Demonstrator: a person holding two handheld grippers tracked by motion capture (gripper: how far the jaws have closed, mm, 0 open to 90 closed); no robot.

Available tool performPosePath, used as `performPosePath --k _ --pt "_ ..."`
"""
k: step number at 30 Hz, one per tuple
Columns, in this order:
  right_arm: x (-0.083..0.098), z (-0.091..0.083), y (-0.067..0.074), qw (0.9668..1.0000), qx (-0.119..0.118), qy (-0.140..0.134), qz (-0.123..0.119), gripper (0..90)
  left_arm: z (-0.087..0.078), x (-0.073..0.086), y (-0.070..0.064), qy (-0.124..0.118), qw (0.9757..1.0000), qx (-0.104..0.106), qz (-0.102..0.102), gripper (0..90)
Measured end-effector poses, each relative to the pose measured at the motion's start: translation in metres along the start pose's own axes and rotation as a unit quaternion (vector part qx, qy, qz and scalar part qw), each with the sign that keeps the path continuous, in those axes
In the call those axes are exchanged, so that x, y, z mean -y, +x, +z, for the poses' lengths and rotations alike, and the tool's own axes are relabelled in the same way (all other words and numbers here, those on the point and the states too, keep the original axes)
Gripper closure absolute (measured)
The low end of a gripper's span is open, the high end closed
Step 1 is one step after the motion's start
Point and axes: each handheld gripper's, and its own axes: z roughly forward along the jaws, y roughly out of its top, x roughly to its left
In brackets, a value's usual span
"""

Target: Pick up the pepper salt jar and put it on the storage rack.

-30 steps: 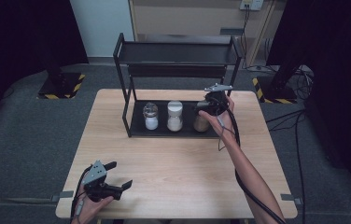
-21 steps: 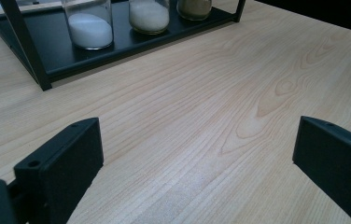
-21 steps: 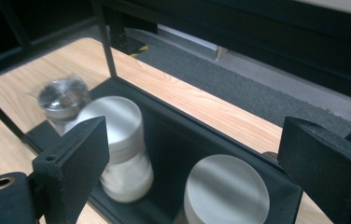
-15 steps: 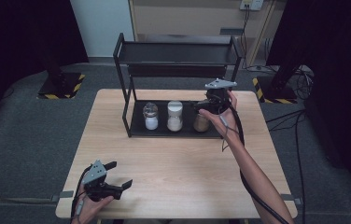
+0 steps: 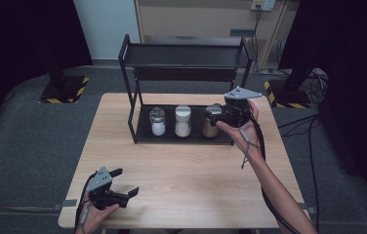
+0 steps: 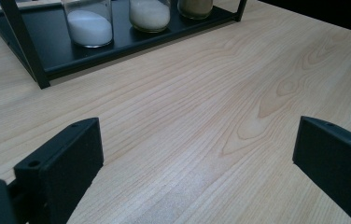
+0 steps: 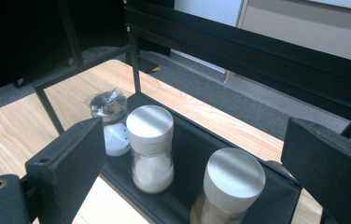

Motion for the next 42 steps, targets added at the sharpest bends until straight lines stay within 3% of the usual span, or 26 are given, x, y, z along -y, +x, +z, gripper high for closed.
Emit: performPosePath --k 14,31,42 --pt "0.026 -0.037 0.004 0.9996 -0.024 -0.015 0.004 6.9 -0.004 0.003 0.002 -0.008 1.0000 0.003 -0.001 0.7" --pt "0.063 -0.090 0.005 0.9993 -0.029 -0.023 0.007 5.9 -0.007 0.006 0.000 -0.023 0.9997 -0.004 -0.002 0.8" --pt "0.083 -0.115 0.005 0.9992 -0.030 -0.027 0.002 5.8 -0.008 0.007 0.000 -0.026 0.9996 -0.005 -0.002 0.9"
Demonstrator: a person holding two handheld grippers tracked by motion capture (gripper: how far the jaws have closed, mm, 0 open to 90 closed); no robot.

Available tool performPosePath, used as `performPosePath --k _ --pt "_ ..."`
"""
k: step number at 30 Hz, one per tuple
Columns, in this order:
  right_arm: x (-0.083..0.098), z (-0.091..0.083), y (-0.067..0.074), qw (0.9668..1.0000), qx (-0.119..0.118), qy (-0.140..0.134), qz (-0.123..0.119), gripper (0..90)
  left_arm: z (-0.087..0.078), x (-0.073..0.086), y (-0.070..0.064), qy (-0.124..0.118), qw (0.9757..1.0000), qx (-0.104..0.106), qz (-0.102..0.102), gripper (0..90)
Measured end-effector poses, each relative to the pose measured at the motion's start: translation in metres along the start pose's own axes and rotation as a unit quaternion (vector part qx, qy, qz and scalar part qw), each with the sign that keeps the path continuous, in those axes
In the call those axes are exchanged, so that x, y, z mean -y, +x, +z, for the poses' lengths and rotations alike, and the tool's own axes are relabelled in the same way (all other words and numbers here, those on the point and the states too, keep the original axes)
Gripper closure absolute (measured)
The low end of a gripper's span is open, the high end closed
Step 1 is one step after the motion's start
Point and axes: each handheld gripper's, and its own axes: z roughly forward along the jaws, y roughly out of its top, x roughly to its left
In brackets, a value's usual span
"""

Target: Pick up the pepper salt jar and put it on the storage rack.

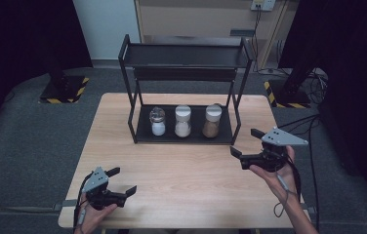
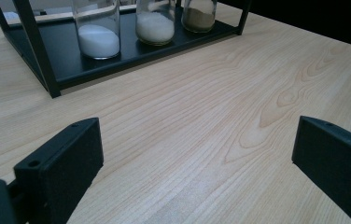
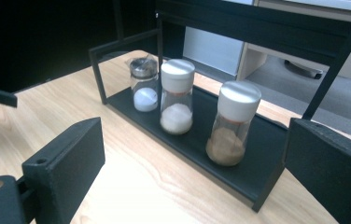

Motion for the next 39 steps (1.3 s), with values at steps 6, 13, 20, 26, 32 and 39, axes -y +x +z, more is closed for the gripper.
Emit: performPosePath --k 6,13,20,26,32,39 --pt "0.021 -0.008 0.001 0.9999 0.000 0.008 0.006 5.7 0.000 0.000 0.000 -0.001 1.0000 0.001 -0.001 0.9" --pt "0.042 -0.016 0.003 0.9997 0.012 0.017 0.012 5.5 0.001 0.000 0.000 0.001 1.0000 0.002 0.000 0.8" --pt "0.066 -0.022 0.003 0.9991 0.021 0.022 0.029 5.5 0.001 -0.001 0.000 0.002 1.0000 0.002 0.000 0.8" --pt "0.082 -0.022 0.003 0.9989 0.023 0.021 0.036 5.5 0.001 -0.001 0.000 0.002 1.0000 0.002 0.000 0.8" --pt "0.096 -0.019 0.006 0.9988 0.024 0.020 0.037 5.7 0.001 -0.001 0.000 0.002 1.0000 0.002 0.000 0.8" --pt "0.110 -0.016 0.008 0.9987 0.027 0.021 0.038 6.0 0.001 -0.001 0.000 0.002 1.0000 0.002 0.000 0.8"
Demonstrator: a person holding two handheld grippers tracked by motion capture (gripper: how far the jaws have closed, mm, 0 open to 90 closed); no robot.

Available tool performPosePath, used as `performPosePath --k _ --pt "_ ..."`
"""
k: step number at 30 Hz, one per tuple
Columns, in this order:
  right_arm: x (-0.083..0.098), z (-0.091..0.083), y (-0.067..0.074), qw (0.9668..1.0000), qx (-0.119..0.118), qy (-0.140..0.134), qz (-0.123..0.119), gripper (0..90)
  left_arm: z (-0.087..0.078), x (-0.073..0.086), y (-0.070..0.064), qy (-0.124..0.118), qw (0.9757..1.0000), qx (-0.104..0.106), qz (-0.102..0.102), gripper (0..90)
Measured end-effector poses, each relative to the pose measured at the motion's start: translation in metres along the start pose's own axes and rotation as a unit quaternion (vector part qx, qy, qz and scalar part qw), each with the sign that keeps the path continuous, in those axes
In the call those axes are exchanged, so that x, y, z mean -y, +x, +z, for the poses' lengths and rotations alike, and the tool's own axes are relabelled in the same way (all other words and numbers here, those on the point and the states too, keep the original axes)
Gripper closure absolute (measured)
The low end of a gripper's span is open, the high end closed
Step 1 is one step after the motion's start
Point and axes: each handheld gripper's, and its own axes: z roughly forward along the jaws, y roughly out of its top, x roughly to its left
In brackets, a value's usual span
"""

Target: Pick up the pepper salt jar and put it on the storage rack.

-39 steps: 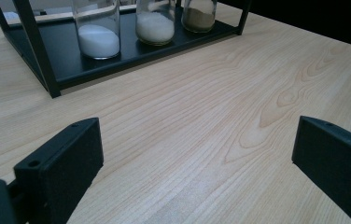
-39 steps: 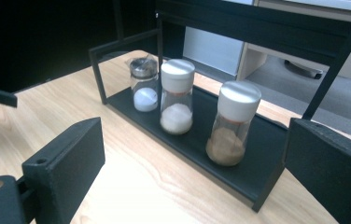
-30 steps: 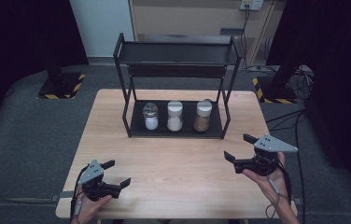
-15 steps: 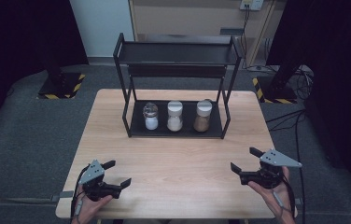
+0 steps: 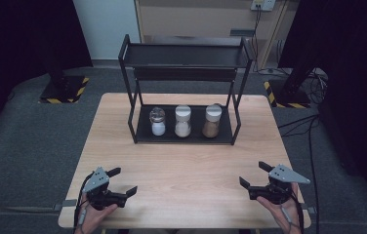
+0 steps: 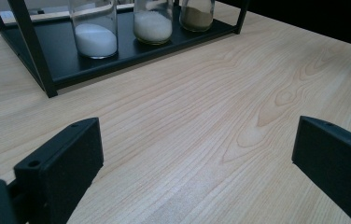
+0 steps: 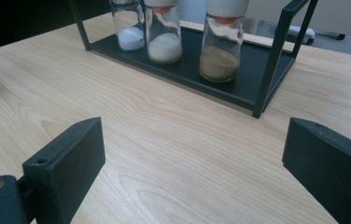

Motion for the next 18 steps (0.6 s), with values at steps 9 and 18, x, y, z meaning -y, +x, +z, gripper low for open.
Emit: performPosePath --k 9,18 --pt "0.009 0.001 0.000 1.0000 0.005 -0.003 -0.003 6.3 -0.001 0.000 0.000 -0.001 1.0000 0.000 0.001 0.9" --pt "0.015 0.002 -0.001 0.9999 0.005 -0.005 -0.013 6.5 -0.001 0.000 0.000 -0.004 1.0000 0.003 0.003 0.9"
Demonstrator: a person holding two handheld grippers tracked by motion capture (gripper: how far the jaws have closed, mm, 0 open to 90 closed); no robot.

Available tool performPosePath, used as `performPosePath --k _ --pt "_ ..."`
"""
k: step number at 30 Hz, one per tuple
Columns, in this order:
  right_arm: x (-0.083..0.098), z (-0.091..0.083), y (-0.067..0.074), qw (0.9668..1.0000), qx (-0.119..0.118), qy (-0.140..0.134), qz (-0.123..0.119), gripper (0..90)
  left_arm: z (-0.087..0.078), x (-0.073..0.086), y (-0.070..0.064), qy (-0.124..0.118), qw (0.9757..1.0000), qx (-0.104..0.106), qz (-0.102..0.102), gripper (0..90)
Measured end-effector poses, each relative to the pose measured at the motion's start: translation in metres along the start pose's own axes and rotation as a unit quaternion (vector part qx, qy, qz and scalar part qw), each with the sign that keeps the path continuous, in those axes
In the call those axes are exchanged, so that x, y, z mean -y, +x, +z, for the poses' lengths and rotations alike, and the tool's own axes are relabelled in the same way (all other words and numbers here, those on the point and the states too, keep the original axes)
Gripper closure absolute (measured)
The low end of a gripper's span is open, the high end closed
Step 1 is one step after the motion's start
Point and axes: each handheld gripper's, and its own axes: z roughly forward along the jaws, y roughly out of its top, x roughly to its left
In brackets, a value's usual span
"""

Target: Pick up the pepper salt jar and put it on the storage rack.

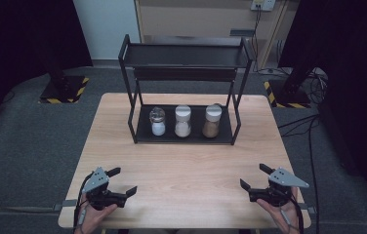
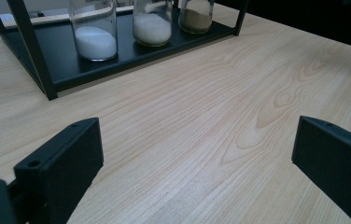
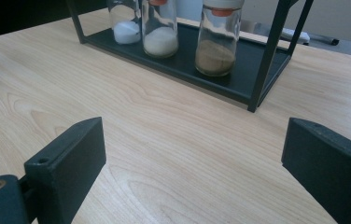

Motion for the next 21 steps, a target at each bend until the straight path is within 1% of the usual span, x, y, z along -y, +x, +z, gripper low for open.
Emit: performPosePath --k 5,8,13,18,21 --pt "0.002 0.001 -0.001 1.0000 -0.003 -0.001 -0.002 6.5 0.000 0.000 0.000 -0.002 1.0000 0.001 0.001 0.9" --pt "0.004 0.000 -0.001 1.0000 0.004 -0.004 -0.004 6.8 0.000 0.001 0.000 -0.005 1.0000 0.000 0.001 0.9" --pt "0.008 -0.002 -0.007 0.9998 0.016 -0.012 0.009 6.8 -0.002 0.003 0.000 -0.012 0.9999 -0.006 -0.003 1.1" --pt "0.011 -0.003 -0.012 0.9994 0.023 -0.014 0.021 6.8 -0.002 0.003 0.002 -0.014 0.9999 -0.010 -0.003 1.2" --pt "0.011 -0.003 -0.013 0.9994 0.024 -0.013 0.020 6.7 -0.002 0.003 0.002 -0.015 0.9998 -0.011 -0.003 1.2"
